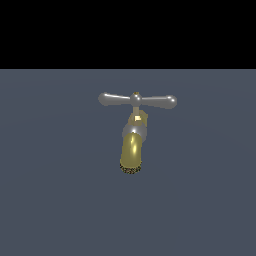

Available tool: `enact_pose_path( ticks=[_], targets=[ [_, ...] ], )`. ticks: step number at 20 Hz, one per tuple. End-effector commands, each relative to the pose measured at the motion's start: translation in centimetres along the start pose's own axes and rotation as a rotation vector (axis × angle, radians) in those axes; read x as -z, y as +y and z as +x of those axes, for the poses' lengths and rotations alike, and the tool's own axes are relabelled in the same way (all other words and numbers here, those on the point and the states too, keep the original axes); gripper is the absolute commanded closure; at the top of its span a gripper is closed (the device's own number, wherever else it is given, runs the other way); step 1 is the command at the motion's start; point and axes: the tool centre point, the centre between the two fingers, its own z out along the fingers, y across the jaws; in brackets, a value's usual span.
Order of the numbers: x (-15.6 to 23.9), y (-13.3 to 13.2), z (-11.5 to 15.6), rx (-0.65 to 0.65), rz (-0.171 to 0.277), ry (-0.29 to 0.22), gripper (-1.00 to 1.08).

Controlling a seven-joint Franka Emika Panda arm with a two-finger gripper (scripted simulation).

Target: Turn on the faucet by rotating a designated handle.

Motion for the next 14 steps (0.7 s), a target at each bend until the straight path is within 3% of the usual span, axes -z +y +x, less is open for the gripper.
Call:
enact_pose_path(
  ticks=[1, 14],
  targets=[
    [0.0, 0.0, 0.0, 0.000, 0.000, 0.000, 1.08],
    [-2.2, 1.4, 0.4, 0.098, 0.003, 0.000, 1.08]
  ],
)
